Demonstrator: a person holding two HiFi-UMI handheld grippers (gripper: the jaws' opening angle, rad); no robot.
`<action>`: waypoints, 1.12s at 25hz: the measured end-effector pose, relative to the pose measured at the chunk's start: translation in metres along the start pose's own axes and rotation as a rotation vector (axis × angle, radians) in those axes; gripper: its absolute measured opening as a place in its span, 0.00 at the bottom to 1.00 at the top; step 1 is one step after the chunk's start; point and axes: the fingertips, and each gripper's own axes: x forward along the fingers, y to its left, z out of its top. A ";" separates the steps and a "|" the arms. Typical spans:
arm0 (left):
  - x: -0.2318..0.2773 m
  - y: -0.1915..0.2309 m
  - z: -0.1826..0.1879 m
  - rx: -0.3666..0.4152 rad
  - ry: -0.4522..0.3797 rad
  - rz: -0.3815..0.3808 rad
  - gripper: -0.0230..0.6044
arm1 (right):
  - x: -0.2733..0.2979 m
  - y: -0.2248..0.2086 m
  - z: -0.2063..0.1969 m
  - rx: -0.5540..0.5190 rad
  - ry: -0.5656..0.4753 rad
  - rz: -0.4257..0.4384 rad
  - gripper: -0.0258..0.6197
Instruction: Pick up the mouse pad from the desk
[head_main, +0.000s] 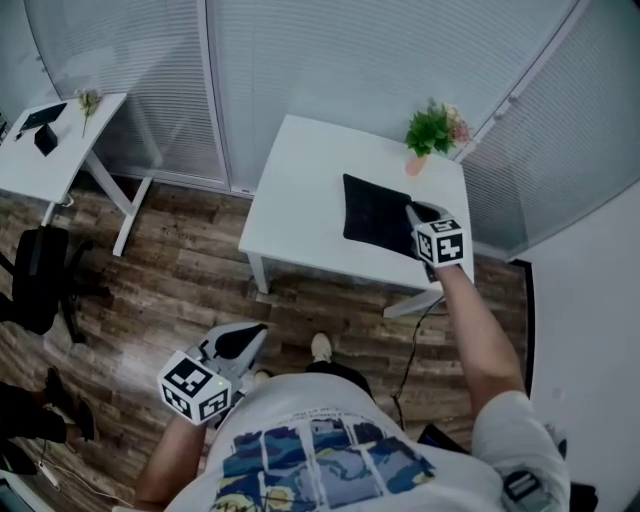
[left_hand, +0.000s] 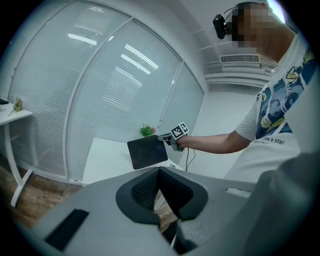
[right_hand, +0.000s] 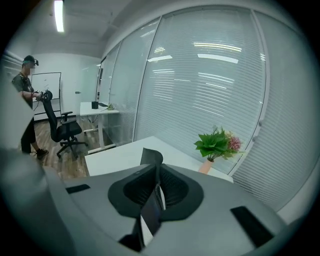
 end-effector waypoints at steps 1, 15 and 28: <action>-0.005 -0.001 -0.002 0.000 0.000 -0.004 0.04 | -0.007 0.002 0.007 -0.006 -0.007 -0.003 0.08; -0.049 -0.008 -0.021 0.011 -0.018 -0.068 0.04 | -0.097 0.017 0.099 -0.014 -0.090 -0.017 0.08; -0.069 -0.016 -0.038 0.002 -0.026 -0.102 0.04 | -0.172 0.062 0.162 -0.057 -0.160 0.016 0.08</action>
